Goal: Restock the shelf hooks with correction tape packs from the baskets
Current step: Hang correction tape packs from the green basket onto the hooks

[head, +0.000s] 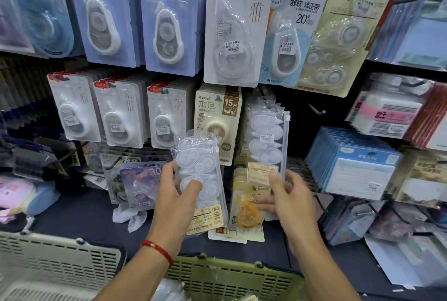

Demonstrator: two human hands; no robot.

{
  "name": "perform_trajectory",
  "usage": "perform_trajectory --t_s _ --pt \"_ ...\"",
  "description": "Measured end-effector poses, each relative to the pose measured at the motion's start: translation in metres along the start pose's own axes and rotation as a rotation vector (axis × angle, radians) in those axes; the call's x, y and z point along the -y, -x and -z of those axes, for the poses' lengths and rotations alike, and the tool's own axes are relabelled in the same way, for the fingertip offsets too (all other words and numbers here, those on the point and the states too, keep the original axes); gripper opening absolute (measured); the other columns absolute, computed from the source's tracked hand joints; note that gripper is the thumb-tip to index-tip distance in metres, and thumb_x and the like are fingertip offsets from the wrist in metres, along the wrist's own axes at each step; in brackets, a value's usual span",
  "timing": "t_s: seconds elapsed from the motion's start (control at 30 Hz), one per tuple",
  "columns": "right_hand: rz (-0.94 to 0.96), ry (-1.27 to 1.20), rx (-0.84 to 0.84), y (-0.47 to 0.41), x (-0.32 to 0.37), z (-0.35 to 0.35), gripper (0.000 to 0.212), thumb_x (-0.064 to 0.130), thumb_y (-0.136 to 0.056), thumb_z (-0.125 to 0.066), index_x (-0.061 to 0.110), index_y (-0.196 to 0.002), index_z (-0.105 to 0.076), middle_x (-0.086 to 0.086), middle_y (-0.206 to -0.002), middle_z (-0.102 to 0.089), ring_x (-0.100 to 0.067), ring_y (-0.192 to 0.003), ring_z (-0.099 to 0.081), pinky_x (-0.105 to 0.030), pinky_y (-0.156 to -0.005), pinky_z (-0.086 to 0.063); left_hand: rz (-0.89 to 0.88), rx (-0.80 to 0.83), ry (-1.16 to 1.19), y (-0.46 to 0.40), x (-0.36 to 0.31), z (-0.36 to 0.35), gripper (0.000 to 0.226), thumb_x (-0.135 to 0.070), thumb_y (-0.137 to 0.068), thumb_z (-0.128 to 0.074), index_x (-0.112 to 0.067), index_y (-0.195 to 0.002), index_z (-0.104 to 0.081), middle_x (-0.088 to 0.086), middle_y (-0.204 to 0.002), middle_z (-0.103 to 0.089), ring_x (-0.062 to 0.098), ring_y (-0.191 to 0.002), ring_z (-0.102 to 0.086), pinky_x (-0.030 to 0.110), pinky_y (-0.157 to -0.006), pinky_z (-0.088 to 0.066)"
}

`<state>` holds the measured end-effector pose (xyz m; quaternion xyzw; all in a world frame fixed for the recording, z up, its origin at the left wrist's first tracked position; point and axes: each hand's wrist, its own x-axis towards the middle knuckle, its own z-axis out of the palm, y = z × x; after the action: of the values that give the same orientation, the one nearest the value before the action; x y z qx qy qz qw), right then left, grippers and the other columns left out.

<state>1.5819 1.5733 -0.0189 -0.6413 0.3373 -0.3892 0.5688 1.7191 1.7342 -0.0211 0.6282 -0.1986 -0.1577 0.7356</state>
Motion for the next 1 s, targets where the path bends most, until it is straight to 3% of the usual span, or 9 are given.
perform_trajectory --t_s 0.07,0.1,0.23,0.33,0.47,0.6,0.7,0.8,1.0 --pt "-0.120 0.175 0.038 -0.004 -0.012 0.003 0.064 0.045 -0.105 -0.058 0.018 -0.157 -0.035 0.007 -0.098 -0.068 -0.021 -0.070 -0.078 -0.045 -0.075 -0.066 -0.005 0.007 -0.006 0.000 0.001 0.000 0.052 -0.026 -0.076 -0.065 -0.040 -0.126 -0.059 -0.011 -0.115 -0.077 0.013 -0.105 -0.075 0.039 -0.090 -0.061" --pt "-0.144 0.227 0.076 -0.003 -0.015 0.004 0.061 0.043 -0.105 -0.057 0.015 -0.156 -0.037 0.009 -0.099 -0.066 -0.019 -0.071 -0.078 -0.042 -0.073 -0.066 -0.006 0.011 -0.009 0.000 0.001 0.000 0.053 -0.025 -0.076 -0.066 -0.039 -0.127 -0.059 -0.011 -0.116 -0.077 0.013 -0.106 -0.075 0.040 -0.092 -0.061" --pt "-0.036 0.235 0.375 0.007 -0.009 -0.009 0.025 0.035 -0.103 -0.063 0.023 -0.125 -0.068 -0.002 -0.094 -0.076 -0.015 -0.071 -0.073 -0.040 -0.067 -0.063 -0.008 0.012 -0.034 0.001 0.003 -0.002 0.051 -0.023 -0.077 -0.066 -0.038 -0.126 -0.058 -0.015 -0.112 -0.077 0.011 -0.105 -0.074 0.042 -0.093 -0.061" --pt "0.110 0.304 0.490 0.021 -0.006 -0.021 0.013 0.047 -0.091 -0.074 0.044 -0.104 -0.071 0.004 -0.096 -0.074 -0.019 -0.079 -0.073 -0.032 -0.068 -0.062 -0.013 0.023 -0.052 0.002 0.006 -0.005 0.049 -0.008 -0.090 -0.070 -0.036 -0.128 -0.056 -0.007 -0.114 -0.077 0.016 -0.105 -0.074 0.043 -0.093 -0.061" --pt "0.198 0.403 0.394 0.022 -0.008 -0.022 0.005 0.039 -0.094 -0.076 0.040 -0.091 -0.072 0.012 -0.091 -0.074 -0.014 -0.076 -0.070 -0.035 -0.068 -0.062 -0.043 0.048 -0.075 0.002 0.006 -0.006 0.053 -0.003 -0.094 -0.073 -0.032 -0.133 -0.053 -0.004 -0.123 -0.073 0.010 -0.108 -0.073 0.028 -0.090 -0.060" --pt "0.317 0.420 0.337 0.018 -0.008 -0.016 0.010 0.044 -0.102 -0.060 0.038 -0.095 -0.063 0.022 -0.092 -0.071 0.001 -0.079 -0.066 -0.017 -0.064 -0.052 -0.059 0.035 -0.041 0.001 0.004 -0.005 0.051 -0.008 -0.089 -0.080 -0.032 -0.126 -0.056 -0.005 -0.116 -0.076 0.007 -0.103 -0.074 0.021 -0.079 -0.060" --pt "0.347 0.289 0.242 0.017 -0.006 -0.011 0.012 0.048 -0.107 -0.046 0.040 -0.104 -0.054 0.010 -0.093 -0.075 -0.009 -0.077 -0.073 -0.037 -0.060 -0.061 -0.041 0.006 -0.019 0.000 0.003 -0.006 0.043 -0.013 -0.091 -0.078 -0.037 -0.120 -0.057 -0.014 -0.110 -0.077 -0.001 -0.098 -0.072 0.010 -0.074 -0.055" --pt "0.370 0.155 0.078 0.016 0.000 -0.008 0.015 0.053 -0.105 -0.040 0.043 -0.102 -0.050 0.005 -0.082 -0.070 -0.010 -0.052 -0.064 -0.028 -0.045 -0.051 -0.019 0.003 -0.029 -0.001 0.005 -0.006 0.043 -0.007 -0.095 -0.072 -0.039 -0.120 -0.056 -0.013 -0.113 -0.074 -0.008 -0.091 -0.069 0.005 -0.070 -0.051" --pt "0.286 -0.006 -0.046 0.010 0.007 0.000 0.018 0.036 -0.113 -0.042 0.025 -0.105 -0.054 -0.002 -0.073 -0.069 -0.014 -0.045 -0.057 -0.025 -0.041 -0.043 -0.017 0.013 -0.029 -0.002 0.008 -0.004 0.049 0.004 -0.093 -0.068 -0.034 -0.122 -0.056 -0.009 -0.113 -0.075 -0.004 -0.091 -0.071 0.007 -0.071 -0.052"
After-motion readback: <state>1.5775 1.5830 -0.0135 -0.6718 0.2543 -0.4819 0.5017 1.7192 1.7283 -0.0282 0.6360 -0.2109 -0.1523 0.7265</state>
